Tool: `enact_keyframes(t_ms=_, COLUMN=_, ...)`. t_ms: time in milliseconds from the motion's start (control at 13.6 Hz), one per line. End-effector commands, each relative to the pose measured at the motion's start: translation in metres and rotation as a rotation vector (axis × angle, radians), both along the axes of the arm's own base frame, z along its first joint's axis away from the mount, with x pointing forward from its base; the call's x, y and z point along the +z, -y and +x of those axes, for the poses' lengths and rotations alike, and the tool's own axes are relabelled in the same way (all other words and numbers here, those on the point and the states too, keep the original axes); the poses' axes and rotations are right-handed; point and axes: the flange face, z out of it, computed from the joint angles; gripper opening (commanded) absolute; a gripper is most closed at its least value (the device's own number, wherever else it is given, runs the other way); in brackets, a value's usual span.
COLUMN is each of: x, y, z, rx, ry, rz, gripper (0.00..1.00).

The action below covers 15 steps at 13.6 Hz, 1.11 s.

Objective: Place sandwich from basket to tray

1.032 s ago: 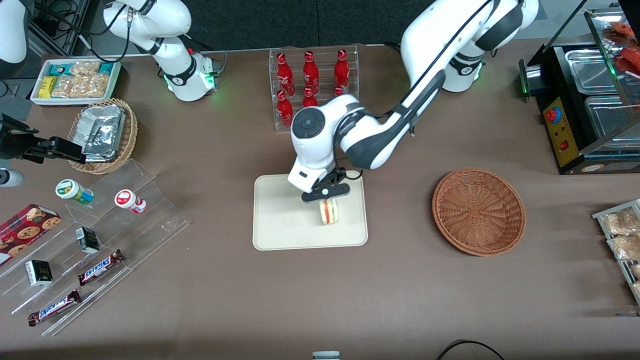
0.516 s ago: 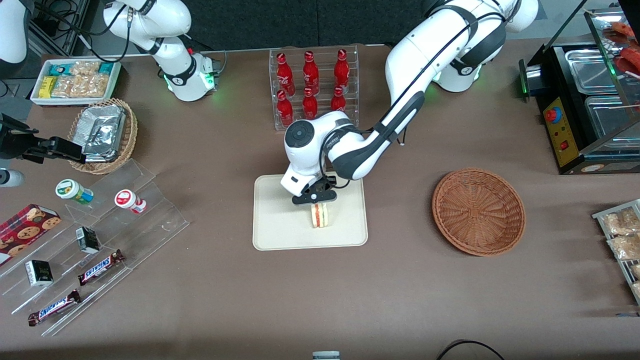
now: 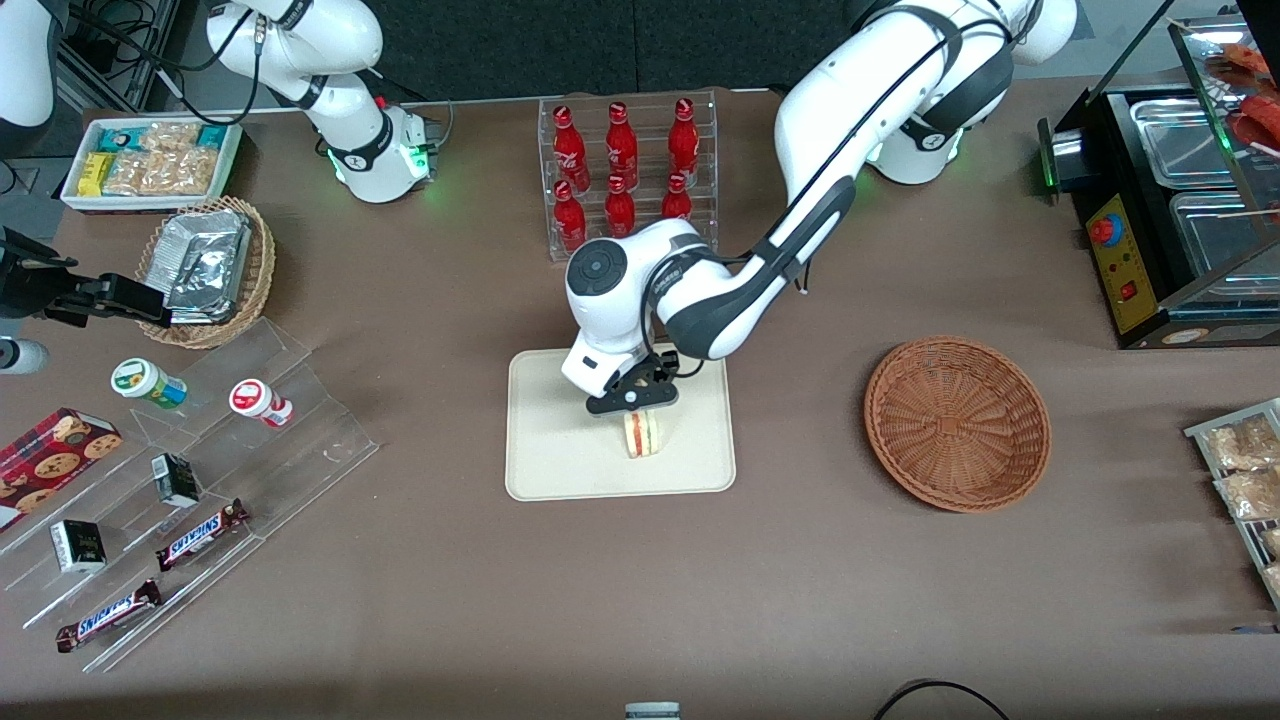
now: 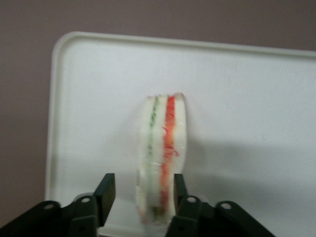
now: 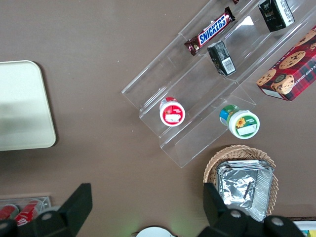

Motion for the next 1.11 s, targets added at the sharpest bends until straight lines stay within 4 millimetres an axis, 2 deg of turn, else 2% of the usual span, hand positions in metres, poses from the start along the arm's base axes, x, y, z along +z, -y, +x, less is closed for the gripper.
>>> enact_keyframes(t_ms=0, x=0.103, y=-0.031, z=0.013, rx=0.104, ry=0.006, rz=0.002, gripper=1.00)
enact_keyframes(t_ms=221, x=0.204, y=-0.103, z=0.030, rx=0.231, ry=-0.003, rz=-0.025, gripper=1.00)
enact_keyframes(t_ms=368, x=0.258, y=-0.151, z=0.034, rx=0.292, ry=0.011, rz=-0.030, gripper=1.00)
enact_keyframes(t_ms=442, x=0.278, y=-0.173, z=0.032, rx=0.320, ry=0.016, rz=-0.015, gripper=1.00)
enact_keyframes(t_ms=589, x=0.305, y=-0.215, z=0.025, rx=0.277, ry=-0.030, rz=0.035, gripper=1.00)
enact_keyframes(t_ms=811, x=0.340, y=-0.302, z=0.015, rx=0.177, ry=-0.104, rz=-0.013, gripper=1.00)
enact_keyframes(t_ms=1032, x=0.352, y=-0.359, z=-0.001, rx=0.077, ry=-0.133, rz=-0.004, gripper=1.00)
